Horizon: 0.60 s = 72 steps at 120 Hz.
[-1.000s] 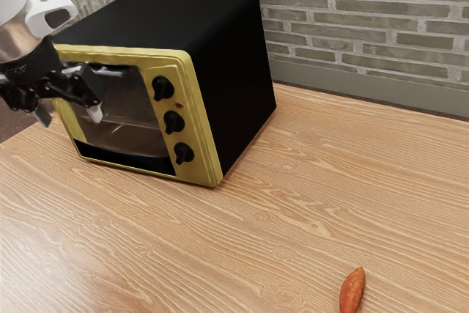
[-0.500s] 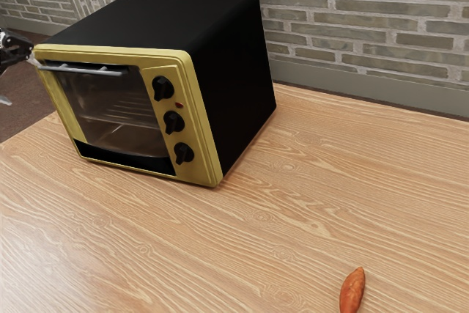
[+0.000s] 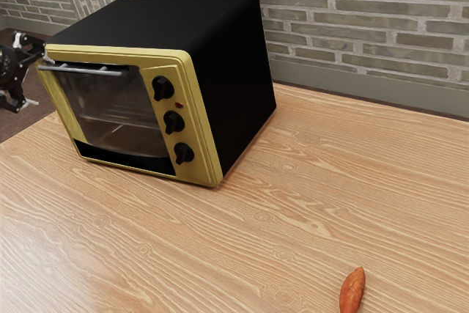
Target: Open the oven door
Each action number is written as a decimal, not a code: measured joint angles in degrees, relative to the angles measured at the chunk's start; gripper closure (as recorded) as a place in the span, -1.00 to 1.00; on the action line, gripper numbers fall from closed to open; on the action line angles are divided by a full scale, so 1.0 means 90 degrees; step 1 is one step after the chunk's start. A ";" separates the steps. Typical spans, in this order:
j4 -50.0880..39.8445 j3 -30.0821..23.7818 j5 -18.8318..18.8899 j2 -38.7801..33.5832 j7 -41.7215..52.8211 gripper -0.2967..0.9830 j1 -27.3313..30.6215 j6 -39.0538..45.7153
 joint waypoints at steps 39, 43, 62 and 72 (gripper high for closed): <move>0.0320 -0.0006 0.0003 0.0516 -0.0491 -0.53 -0.0015 0.0177; 0.0332 -0.0012 0.0011 0.0549 -0.0499 -0.53 -0.0015 0.0205; 0.0363 -0.0030 0.0231 0.0669 -0.0515 -0.53 -0.0055 0.0344; 0.0364 -0.0030 0.0279 0.0732 -0.0521 -0.53 -0.0052 0.0390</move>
